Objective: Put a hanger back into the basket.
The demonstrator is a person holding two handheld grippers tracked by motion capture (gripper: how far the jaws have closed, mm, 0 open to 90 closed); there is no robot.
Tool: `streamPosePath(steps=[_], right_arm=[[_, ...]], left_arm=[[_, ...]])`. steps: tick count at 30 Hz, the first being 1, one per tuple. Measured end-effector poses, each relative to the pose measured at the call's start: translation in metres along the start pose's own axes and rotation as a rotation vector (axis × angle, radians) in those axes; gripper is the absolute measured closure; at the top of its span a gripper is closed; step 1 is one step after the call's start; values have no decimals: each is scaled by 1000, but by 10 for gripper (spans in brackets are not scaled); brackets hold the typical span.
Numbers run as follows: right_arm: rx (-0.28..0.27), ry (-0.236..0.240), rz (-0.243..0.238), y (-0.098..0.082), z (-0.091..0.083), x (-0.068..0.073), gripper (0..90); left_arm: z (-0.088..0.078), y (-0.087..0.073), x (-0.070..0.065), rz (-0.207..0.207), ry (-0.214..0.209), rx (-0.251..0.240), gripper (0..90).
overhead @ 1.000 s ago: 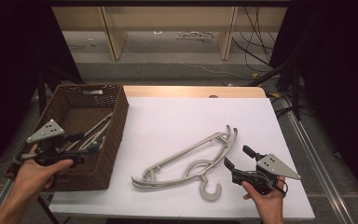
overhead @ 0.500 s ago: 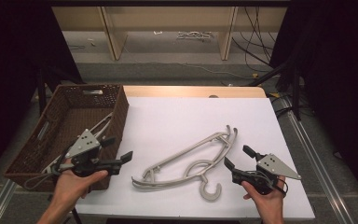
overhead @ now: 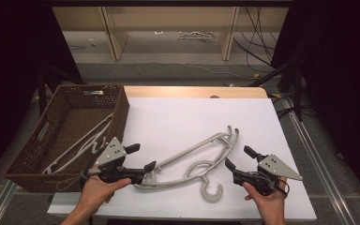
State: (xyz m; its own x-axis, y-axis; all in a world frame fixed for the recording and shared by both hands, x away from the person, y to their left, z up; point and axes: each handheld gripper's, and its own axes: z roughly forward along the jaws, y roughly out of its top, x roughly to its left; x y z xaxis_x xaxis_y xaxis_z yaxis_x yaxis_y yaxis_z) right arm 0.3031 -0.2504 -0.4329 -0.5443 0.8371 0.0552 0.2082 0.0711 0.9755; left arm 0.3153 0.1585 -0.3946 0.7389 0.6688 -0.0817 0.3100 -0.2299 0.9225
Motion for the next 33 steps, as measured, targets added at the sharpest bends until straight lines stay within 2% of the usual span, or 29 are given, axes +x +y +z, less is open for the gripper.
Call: streamPosePath(steps=[2,3,5,7,11,13,14,16,17,18,20,21,22,24,26,27,28,31,32,33], right_arm=[[0,0,-1,0,0,0,198],[-6,3,2,-1,1,0,198],[4,7,5,0,0,0,198],[3,2,5,0,-1,0,198],[-5,4,8,0,0,1,198],[4,8,5,0,-1,0,197],[9,3,-2,0,-1,-1,197],[-27,13,13,-1,1,-1,197],[-20,15,21,-1,1,-1,197],[-7,14,13,-1,0,-1,197],[1,18,15,-1,0,-1,197],[-7,14,9,-1,0,-1,197],[-26,16,6,-1,1,-2,197],[-16,18,18,-1,0,-1,197],[5,8,11,0,-2,-2,196],[5,8,11,0,-2,-2,196],[-6,20,14,-1,-1,-3,196],[-1,19,10,-1,-2,-3,196],[-12,21,14,-1,-2,-3,196],[-14,21,22,-1,-2,-3,196]], left_arm=[[3,-1,-3,-16,-10,-1,185],[6,-2,-4,0,-19,1,185],[9,-3,-7,0,-26,5,185],[17,-5,-13,29,-54,28,189],[26,-8,-18,56,-71,56,201],[28,-9,-20,46,-74,61,201],[33,-11,-22,60,-84,73,200],[39,-14,-25,53,-93,85,200],[39,-14,-25,53,-93,85,201],[45,-15,-26,72,-107,114,202],[50,-17,-28,90,-118,140,203],[50,-17,-28,90,-118,140,204],[56,-19,-32,103,-129,163,206],[60,-20,-34,115,-130,175,211],[65,-21,-36,130,-138,190,219],[65,-21,-36,130,-138,190,221],[70,-23,-37,137,-158,207,219],[76,-25,-40,142,-167,232,220],[80,-26,-41,173,-170,264,220],[84,-28,-43,161,-174,262,221]])
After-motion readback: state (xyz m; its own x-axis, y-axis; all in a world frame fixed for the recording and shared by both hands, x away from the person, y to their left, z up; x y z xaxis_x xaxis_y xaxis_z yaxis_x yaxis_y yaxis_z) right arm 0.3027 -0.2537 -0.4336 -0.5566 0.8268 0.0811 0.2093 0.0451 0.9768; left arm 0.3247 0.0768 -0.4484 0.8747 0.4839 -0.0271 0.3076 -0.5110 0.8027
